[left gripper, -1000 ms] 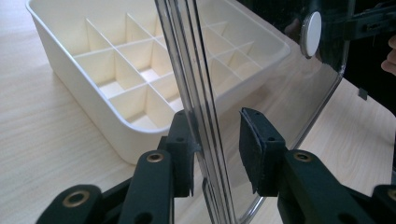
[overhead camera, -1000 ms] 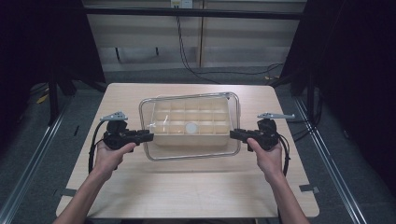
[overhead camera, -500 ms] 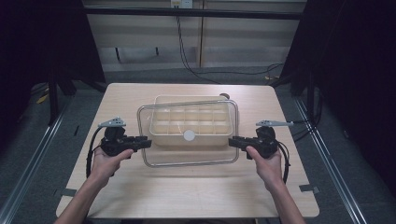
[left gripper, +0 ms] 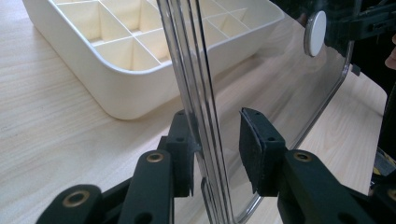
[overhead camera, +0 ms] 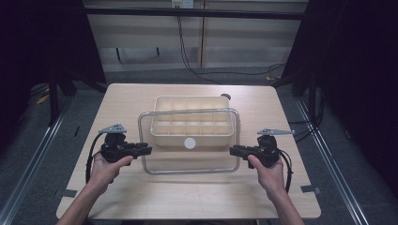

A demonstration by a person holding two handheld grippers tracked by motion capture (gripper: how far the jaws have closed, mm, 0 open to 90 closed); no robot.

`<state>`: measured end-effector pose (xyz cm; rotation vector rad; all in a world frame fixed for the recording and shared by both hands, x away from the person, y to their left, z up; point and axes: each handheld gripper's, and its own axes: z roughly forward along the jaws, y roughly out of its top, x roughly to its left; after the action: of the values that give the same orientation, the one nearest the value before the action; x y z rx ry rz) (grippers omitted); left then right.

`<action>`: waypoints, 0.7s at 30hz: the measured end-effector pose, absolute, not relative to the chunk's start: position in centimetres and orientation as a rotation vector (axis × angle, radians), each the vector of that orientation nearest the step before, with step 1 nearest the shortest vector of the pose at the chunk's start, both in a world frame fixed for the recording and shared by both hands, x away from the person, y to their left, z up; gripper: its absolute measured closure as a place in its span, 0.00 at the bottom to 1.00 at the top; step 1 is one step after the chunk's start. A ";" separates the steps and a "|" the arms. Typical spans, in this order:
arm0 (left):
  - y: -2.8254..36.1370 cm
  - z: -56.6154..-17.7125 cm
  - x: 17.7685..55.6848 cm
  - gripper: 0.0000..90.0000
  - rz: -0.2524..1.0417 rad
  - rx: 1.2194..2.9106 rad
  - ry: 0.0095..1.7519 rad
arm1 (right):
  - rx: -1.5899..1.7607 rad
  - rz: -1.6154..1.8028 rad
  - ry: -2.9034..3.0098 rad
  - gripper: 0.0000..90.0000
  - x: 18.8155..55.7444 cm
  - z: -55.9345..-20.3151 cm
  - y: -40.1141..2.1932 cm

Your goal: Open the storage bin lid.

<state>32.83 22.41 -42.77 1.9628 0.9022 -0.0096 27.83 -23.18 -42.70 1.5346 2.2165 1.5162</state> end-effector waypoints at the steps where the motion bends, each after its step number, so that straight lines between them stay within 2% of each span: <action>1: 22.4 -42.7 32.7 0.74 -0.007 1.972 0.896 | 1.531 1.517 2.219 0.79 27.7 -42.8 -23.2; 21: 22.8 -43.2 30.8 0.73 -0.044 1.988 0.907 | 1.556 1.509 2.241 0.79 24.9 -43.4 -22.8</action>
<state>30.85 22.76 -43.23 1.9882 0.9075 -0.0439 24.89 -22.83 -43.42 1.5560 2.2408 1.5088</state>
